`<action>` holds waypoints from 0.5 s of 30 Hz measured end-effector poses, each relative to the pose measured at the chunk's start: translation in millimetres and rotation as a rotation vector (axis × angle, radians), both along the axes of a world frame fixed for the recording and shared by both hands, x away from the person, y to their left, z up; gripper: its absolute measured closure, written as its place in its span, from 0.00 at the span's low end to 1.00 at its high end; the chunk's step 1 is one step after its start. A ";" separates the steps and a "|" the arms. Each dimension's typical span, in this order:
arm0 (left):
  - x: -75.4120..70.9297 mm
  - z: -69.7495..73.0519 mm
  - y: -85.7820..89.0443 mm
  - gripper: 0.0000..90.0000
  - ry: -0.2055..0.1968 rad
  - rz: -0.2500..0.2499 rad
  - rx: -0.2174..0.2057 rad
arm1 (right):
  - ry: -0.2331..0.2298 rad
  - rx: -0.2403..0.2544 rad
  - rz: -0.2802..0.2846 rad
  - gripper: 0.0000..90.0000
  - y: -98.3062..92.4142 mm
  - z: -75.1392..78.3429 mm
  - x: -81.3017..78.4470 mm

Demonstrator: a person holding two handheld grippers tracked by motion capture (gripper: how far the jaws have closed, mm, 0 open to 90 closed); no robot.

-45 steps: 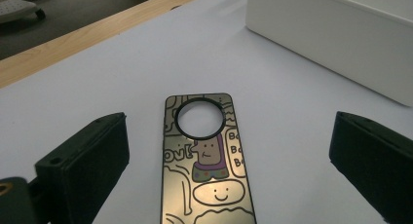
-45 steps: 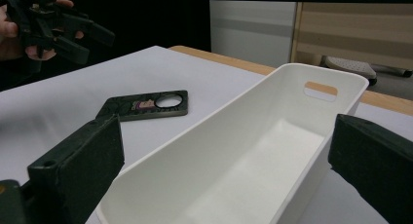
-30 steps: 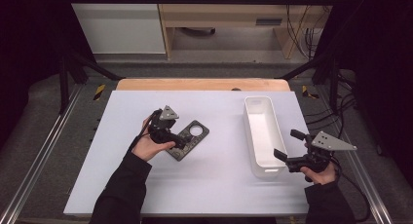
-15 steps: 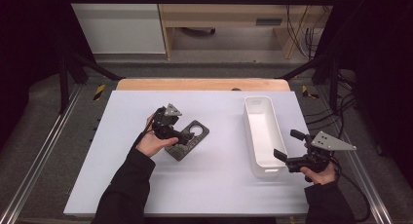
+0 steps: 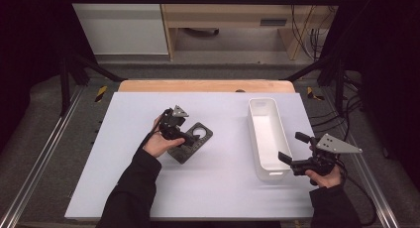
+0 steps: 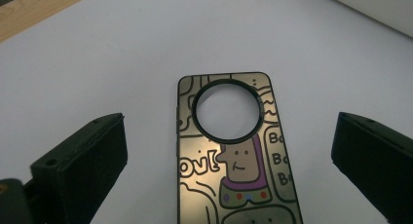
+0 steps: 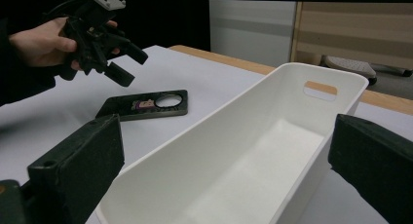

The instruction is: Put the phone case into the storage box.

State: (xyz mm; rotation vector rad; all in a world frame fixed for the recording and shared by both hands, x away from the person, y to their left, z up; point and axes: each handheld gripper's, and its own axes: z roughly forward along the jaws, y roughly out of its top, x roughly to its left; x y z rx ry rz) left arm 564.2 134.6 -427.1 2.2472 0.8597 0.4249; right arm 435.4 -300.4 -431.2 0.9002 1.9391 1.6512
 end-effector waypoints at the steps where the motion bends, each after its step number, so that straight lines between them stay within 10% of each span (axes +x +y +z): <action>1: 0.5 -1.0 -0.5 0.00 0.001 0.001 0.002 | 0.002 0.001 0.000 0.00 0.0 0.1 -0.1; 15: 8.9 -17.8 -7.7 0.00 0.049 0.003 0.054 | 0.002 0.001 0.000 0.00 -0.2 0.0 -0.1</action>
